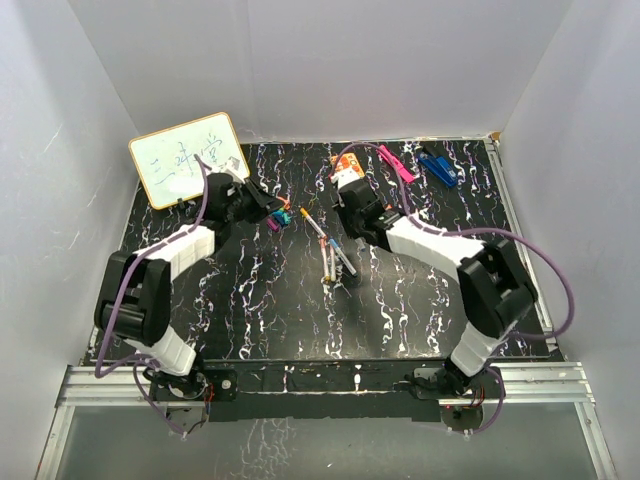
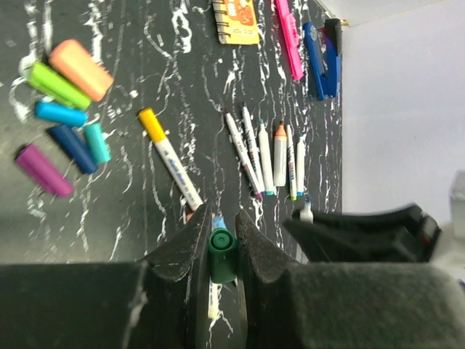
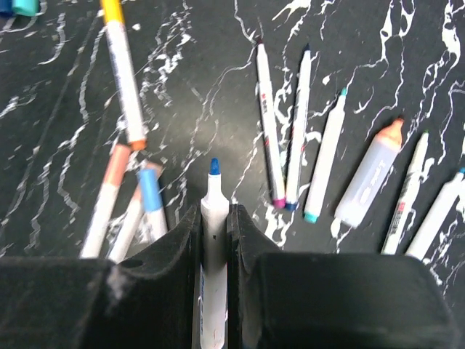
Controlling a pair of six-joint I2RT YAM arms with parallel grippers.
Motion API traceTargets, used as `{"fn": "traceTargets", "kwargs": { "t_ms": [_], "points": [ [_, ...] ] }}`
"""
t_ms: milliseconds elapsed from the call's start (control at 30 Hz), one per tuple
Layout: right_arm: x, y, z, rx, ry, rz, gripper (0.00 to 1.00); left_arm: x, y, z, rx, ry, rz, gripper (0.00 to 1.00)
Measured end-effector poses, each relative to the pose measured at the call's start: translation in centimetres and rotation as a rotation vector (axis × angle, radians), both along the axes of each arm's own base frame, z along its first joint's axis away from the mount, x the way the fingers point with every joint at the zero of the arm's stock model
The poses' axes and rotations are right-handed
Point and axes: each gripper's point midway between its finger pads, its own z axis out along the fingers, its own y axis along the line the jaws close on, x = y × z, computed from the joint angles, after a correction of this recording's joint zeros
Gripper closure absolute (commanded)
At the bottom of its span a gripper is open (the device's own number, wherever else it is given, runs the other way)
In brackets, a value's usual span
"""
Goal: Open the pen caps
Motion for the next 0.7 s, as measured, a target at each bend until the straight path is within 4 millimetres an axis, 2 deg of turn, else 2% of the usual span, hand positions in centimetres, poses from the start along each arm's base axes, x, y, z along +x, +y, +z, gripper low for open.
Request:
{"fn": "traceTargets", "kwargs": {
  "t_ms": [167, 333, 533, 700],
  "points": [
    [3.1, -0.2, -2.9, -0.067, 0.011, 0.009, 1.0, -1.6, 2.7, -0.1, 0.03, 0.016, 0.045, 1.0],
    [4.7, -0.1, -5.3, -0.114, 0.022, 0.038, 1.0, -2.3, 5.4, -1.4, 0.047, 0.053, 0.097, 1.0],
    [6.2, 0.9, -5.7, -0.113, -0.003, 0.077, 1.0, -3.1, 7.5, -3.6, 0.048, 0.119, 0.139, 1.0],
    [7.2, 1.6, -6.4, -0.099, -0.01, 0.092, 1.0, -2.9, 8.0, -4.9, 0.045, 0.149, 0.148, 1.0]
  ]
}}
